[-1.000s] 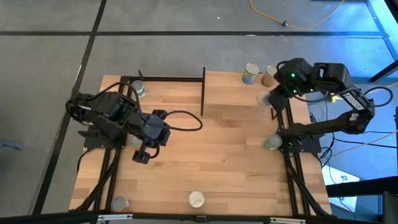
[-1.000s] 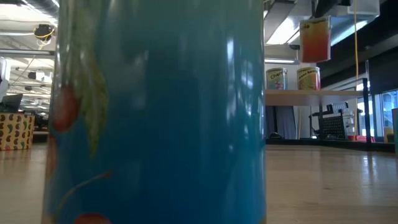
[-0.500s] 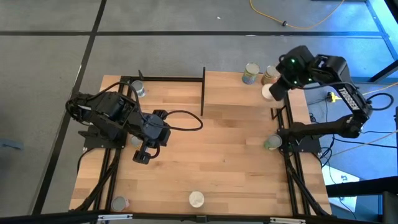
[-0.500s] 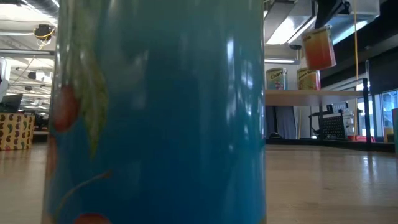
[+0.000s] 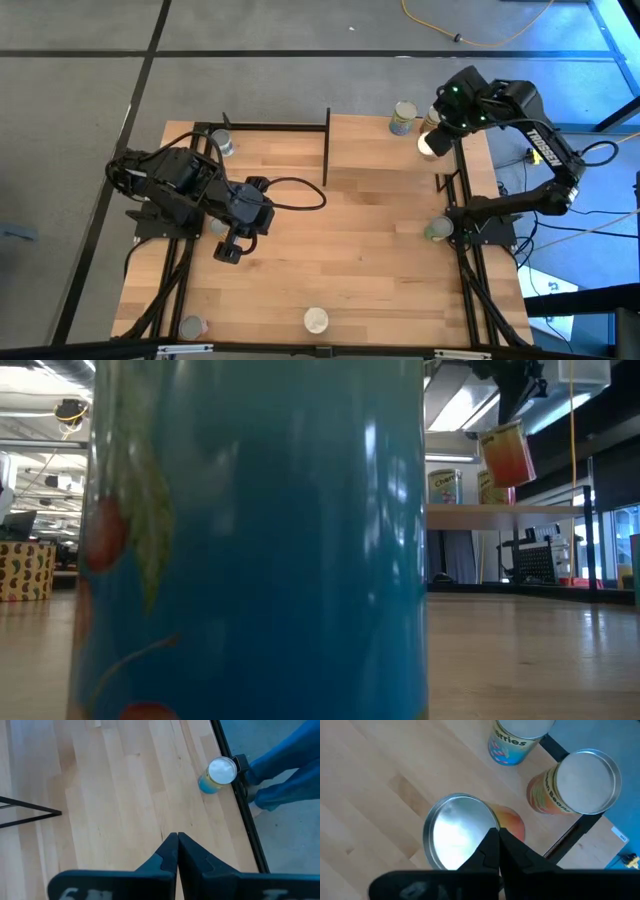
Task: Pick and place cans onto a shelf
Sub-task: Put the orange canned good on the shelf
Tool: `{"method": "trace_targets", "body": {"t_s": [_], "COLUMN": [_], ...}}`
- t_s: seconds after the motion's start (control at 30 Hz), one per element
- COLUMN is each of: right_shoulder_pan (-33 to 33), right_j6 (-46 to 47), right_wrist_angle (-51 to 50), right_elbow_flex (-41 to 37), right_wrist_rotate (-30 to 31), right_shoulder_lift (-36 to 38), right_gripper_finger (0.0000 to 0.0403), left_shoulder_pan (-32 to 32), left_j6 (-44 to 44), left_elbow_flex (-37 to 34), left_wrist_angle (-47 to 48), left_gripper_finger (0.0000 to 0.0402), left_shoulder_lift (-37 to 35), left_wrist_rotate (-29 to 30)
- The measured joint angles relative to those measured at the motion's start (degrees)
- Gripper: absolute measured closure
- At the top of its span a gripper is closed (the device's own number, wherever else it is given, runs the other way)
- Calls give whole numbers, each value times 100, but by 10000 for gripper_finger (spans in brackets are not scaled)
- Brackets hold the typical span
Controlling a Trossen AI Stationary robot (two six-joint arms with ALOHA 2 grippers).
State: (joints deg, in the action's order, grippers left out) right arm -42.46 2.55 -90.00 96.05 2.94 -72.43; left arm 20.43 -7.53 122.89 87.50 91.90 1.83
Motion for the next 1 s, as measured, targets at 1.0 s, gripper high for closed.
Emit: {"method": "trace_targets", "body": {"t_s": [1.0], "right_shoulder_pan": [-245], "right_j6": [-126], "right_wrist_angle": [465], "right_elbow_flex": [-1084], "right_wrist_rotate": [-118], "right_shoulder_lift": [319], "right_gripper_finger": [403], "left_shoulder_pan": [-4], "left_j6": [-135], "left_elbow_flex": [-4], "left_wrist_angle": [-10], "left_gripper_finger": [402], "left_shoulder_lift": [0], "left_wrist_rotate": [2]}}
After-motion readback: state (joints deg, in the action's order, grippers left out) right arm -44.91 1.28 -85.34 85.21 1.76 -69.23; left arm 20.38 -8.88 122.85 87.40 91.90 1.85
